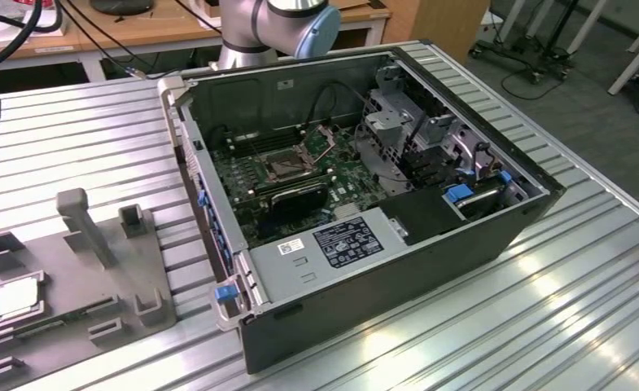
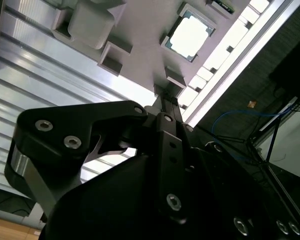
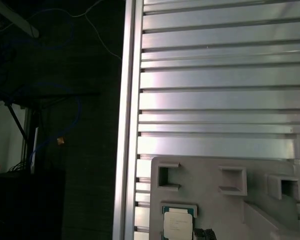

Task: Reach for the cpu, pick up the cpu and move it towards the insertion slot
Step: 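Reach for the cpu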

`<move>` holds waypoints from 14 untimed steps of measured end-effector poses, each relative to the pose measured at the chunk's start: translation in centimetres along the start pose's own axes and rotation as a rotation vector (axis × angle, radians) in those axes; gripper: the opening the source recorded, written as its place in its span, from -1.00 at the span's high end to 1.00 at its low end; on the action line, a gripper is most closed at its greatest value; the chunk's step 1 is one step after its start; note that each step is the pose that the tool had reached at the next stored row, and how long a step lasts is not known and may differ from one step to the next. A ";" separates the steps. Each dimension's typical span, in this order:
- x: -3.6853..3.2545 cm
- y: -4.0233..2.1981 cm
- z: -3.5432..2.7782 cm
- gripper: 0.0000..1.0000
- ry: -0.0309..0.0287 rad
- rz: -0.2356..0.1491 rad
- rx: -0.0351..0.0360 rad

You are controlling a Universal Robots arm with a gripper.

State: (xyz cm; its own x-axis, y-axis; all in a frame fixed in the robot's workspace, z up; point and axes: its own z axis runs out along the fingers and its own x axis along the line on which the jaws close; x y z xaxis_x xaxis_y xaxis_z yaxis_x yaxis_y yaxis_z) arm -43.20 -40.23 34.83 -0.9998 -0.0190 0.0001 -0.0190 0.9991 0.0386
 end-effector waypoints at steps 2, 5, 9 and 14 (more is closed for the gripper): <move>0.00 -0.01 0.00 0.79 0.0002 0.000 0.0001; 0.00 -0.01 0.00 0.79 0.0001 0.000 0.0000; 0.00 -0.07 0.05 0.77 0.0000 0.000 0.0000; 0.24 -0.30 0.22 0.41 0.0001 0.000 0.0000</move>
State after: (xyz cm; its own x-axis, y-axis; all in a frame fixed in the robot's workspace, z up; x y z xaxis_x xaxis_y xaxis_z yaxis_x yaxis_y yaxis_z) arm -43.43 -40.52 34.60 -0.9998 -0.0192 0.0002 -0.0192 0.9991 0.0386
